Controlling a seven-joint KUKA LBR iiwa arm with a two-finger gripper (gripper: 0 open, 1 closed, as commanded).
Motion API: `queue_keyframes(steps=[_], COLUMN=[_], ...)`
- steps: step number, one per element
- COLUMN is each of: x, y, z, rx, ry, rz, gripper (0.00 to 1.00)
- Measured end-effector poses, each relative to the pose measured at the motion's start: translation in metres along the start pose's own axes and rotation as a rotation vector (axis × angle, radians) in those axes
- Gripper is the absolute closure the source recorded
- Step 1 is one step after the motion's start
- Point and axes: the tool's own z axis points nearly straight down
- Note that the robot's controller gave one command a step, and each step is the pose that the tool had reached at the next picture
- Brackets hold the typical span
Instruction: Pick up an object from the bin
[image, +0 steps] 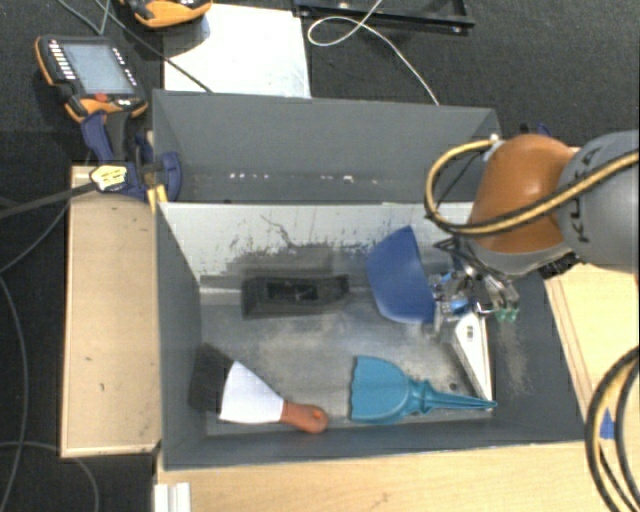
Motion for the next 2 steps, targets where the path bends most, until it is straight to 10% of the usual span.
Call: queue_keyframes(steps=[1,2], x=[-0.001,0.002], y=[0.002,0.011], z=[-0.032,-0.093], rx=[0.002,0.001], ry=[-0.021,-0.007], rz=[0.009,0.006], gripper=[1.0,1.0])
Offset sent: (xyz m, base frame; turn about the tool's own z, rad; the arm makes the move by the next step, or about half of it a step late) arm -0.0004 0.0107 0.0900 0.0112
